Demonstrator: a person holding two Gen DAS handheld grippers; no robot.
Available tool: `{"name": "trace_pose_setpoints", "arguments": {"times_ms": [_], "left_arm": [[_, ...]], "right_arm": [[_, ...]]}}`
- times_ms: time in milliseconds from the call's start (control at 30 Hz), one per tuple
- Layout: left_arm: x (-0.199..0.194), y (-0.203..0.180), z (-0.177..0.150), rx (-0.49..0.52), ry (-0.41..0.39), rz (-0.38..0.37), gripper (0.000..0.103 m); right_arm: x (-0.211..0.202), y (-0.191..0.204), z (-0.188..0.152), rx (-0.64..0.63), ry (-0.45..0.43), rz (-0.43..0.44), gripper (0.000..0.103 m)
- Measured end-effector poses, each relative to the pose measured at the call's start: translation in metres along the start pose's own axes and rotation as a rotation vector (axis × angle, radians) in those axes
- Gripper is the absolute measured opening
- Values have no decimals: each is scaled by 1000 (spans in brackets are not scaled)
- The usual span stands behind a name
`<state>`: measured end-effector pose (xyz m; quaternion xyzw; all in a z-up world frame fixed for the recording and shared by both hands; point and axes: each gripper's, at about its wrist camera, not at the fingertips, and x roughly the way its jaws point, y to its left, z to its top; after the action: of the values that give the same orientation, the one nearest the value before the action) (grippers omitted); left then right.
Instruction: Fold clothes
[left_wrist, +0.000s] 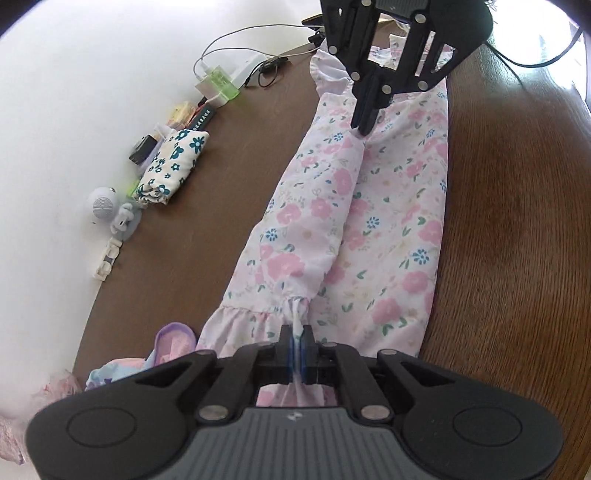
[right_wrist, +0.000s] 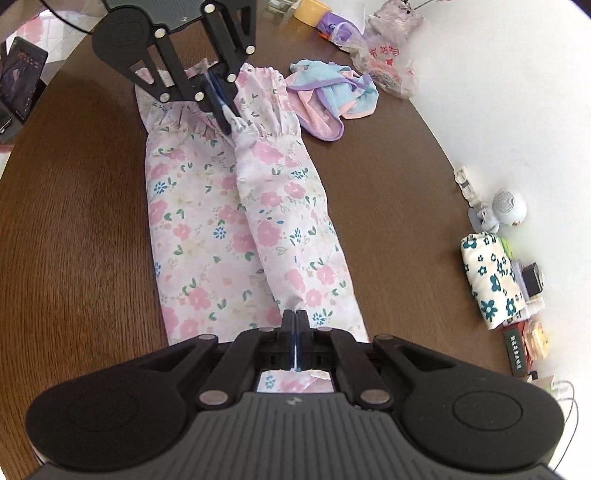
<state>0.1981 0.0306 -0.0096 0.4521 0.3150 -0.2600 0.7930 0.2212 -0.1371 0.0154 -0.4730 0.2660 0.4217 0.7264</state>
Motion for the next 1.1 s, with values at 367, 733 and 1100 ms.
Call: {"name": "trace_pose_setpoints", "arguments": {"times_ms": [367, 733, 1100], "left_arm": [[0, -12, -9, 9, 32, 42, 3], [-4, -19, -14, 15, 41, 38, 3], [-37, 1, -23, -121, 30, 43, 37]], "right_arm": [[5, 33, -11, 15, -27, -78, 0], [4, 45, -24, 10, -31, -110, 0], [-16, 22, -38, 194, -75, -60, 18]]}}
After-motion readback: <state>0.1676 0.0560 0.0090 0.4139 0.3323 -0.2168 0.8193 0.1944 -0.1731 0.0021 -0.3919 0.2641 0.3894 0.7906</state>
